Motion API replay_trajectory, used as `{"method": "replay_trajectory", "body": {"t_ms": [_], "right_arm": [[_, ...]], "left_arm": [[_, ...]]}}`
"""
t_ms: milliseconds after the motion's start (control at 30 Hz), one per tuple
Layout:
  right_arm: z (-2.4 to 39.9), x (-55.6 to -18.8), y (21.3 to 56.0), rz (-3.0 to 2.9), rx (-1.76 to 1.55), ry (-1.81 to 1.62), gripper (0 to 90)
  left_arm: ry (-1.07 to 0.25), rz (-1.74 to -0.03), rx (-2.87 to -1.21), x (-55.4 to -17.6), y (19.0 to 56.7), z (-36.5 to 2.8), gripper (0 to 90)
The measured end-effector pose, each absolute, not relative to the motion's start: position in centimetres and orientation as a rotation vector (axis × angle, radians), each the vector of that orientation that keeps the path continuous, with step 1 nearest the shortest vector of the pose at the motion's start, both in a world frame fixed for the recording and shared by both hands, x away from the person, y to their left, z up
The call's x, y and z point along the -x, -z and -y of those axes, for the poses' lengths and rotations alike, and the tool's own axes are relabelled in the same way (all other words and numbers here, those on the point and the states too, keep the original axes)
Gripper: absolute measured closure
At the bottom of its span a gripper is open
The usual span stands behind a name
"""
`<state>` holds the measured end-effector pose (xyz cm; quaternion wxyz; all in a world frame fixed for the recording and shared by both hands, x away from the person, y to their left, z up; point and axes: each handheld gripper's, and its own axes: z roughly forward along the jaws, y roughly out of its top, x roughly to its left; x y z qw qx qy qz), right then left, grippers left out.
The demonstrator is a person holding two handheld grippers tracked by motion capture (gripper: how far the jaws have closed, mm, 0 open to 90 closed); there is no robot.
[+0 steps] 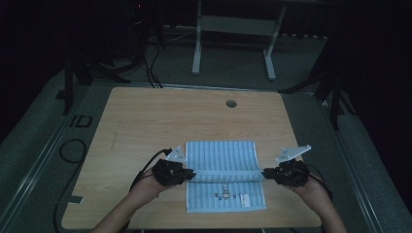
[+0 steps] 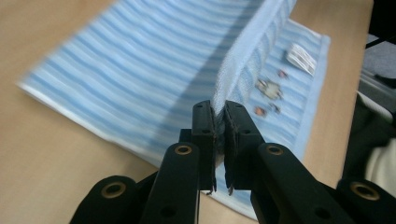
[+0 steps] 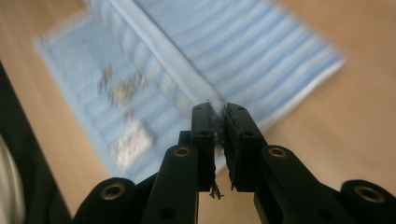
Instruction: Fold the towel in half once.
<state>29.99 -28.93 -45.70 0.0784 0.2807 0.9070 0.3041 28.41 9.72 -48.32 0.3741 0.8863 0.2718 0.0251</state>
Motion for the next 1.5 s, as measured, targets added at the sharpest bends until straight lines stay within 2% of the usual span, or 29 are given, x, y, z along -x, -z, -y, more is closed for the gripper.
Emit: {"method": "replay_trajectory", "body": {"t_ms": [233, 267, 367, 433, 467, 500, 533, 567, 633, 667, 867, 1300, 1500], "right_arm": [[28.9, -28.3, 47.3, -2.759, -0.847, -0.889, 82.1], [29.0, -28.2, 46.6, -2.735, -0.845, -0.912, 82.1], [29.2, -27.3, 45.4, -2.706, -0.807, -0.939, 82.0], [29.2, -26.9, 45.1, -2.702, -0.798, -0.949, 81.8], [29.4, -26.2, 44.9, -2.708, -0.782, -0.966, 81.4], [29.7, -24.7, 45.2, -2.790, -0.755, -0.976, 74.5], [29.8, -24.2, 45.5, -2.838, -0.740, -0.992, 68.4], [29.9, -23.8, 45.7, -2.858, -0.736, -0.988, 64.6], [30.1, -23.6, 45.9, -2.850, -0.750, -0.979, 64.6], [30.2, -23.8, 46.1, -2.820, -0.797, -0.949, 58.7], [29.4, -25.9, 47.0, -2.763, -0.834, -0.925, 57.6], [25.6, -30.4, 50.1, -2.818, -0.768, -0.865, 54.3], [24.6, -32.2, 51.7, -2.838, -0.774, -0.791, 54.3]], "left_arm": [[-0.061, -0.698, -2.272, -27.1, 49.1, -9.6, 83.4], [-0.118, -0.689, -2.248, -26.4, 48.3, -9.7, 83.4], [-0.119, -0.658, -2.238, -25.6, 47.6, -9.9, 83.1], [-0.106, -0.653, -2.245, -25.1, 47.4, -9.9, 81.3], [-0.036, -0.631, -2.262, -24.3, 47.6, -9.9, 81.3], [0.088, -0.581, -2.276, -23.4, 48.1, -9.8, 68.2], [0.110, -0.569, -2.287, -23.0, 48.4, -9.7, 61.8], [0.113, -0.568, -2.297, -22.8, 48.6, -9.6, 58.5], [0.113, -0.568, -2.297, -22.8, 48.6, -9.6, 55.6], [0.129, -0.581, -2.277, -22.9, 48.7, -9.8, 52.5], [0.068, -0.639, -2.302, -24.5, 49.6, -9.3, 45.3], [0.013, -0.699, -2.316, -28.0, 52.1, -8.3, 43.9], [-0.047, -0.744, -2.392, -29.5, 53.6, -7.7, 44.0]]}}
